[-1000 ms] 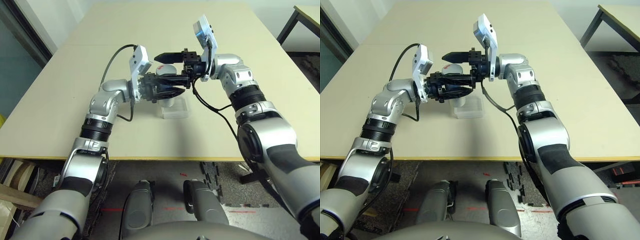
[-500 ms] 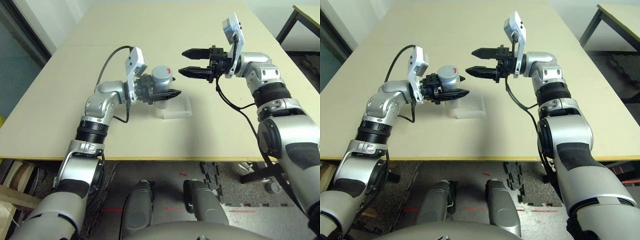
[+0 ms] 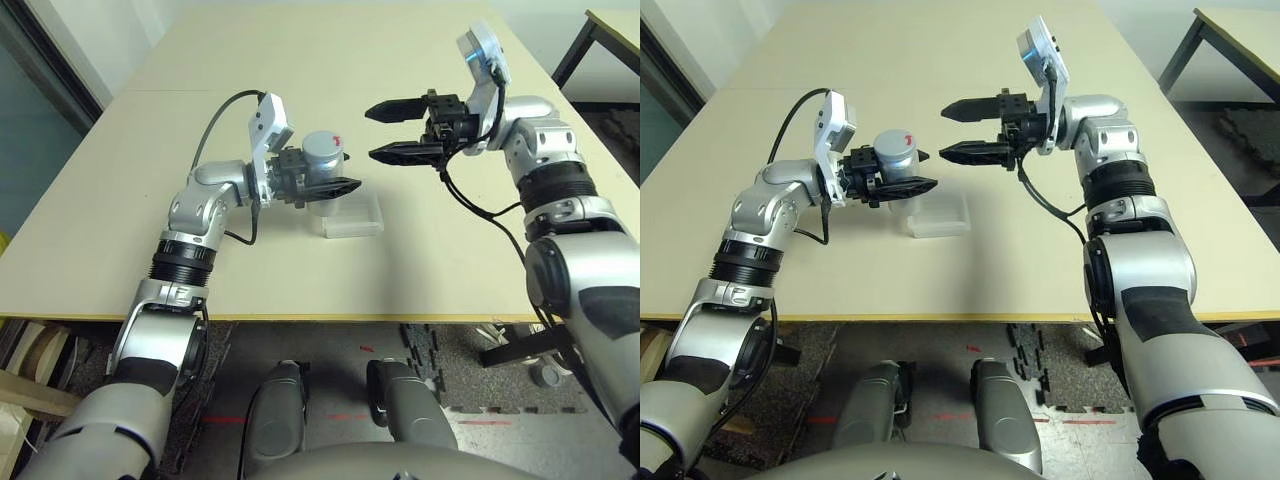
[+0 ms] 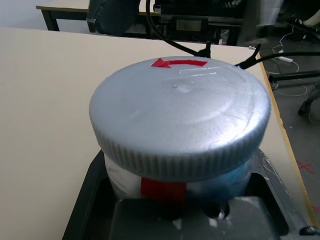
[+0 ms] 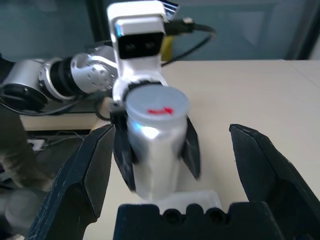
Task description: Pour the medicine from the bottle into the box.
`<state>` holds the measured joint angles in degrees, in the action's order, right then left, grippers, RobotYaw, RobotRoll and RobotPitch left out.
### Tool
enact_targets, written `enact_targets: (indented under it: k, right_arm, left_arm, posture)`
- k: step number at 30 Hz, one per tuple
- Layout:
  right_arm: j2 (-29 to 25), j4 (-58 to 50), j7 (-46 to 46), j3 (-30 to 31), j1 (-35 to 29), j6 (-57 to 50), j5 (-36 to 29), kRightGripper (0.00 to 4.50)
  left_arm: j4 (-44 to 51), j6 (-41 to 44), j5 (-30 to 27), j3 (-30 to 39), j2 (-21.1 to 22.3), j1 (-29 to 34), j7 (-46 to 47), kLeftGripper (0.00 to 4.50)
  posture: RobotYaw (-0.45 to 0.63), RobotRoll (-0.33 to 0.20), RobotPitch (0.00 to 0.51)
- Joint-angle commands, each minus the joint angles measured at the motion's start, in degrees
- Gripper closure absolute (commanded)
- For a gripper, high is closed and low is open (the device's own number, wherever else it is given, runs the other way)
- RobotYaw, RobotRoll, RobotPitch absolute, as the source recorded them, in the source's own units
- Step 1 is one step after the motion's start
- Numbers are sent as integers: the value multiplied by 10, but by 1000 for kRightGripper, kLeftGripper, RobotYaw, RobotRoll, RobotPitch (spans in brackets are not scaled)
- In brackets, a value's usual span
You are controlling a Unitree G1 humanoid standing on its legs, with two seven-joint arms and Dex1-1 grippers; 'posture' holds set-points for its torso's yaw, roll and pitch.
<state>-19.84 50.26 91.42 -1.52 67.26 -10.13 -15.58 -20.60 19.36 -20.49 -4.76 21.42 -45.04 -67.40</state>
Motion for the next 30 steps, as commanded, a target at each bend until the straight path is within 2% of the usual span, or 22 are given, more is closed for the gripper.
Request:
enact_targets:
  k: [1, 8, 28, 30]
  right_arm:
    - [15, -32, -4, 9, -4, -14, -10, 0]
    - [38, -54, -15, 17, -13, -28, -18, 0]
    - [74, -3, -59, 28, 8, 25, 3, 0]
    - [75, -2, -60, 25, 9, 24, 0, 373]
  left_arm:
    - [-7, -9, 4, -6, -1, -12, -9, 1784]
    - [-10, -12, 5, -8, -3, -17, -14, 1784]
    - [-5, -10, 3, -7, -5, -17, -11, 1784]
    - [-4, -9, 3, -7, -4, -16, -12, 1784]
  posture:
    - [-35, 0, 107]
    - [-31, 0, 102]
    - [-24, 0, 104]
    - [-24, 0, 104]
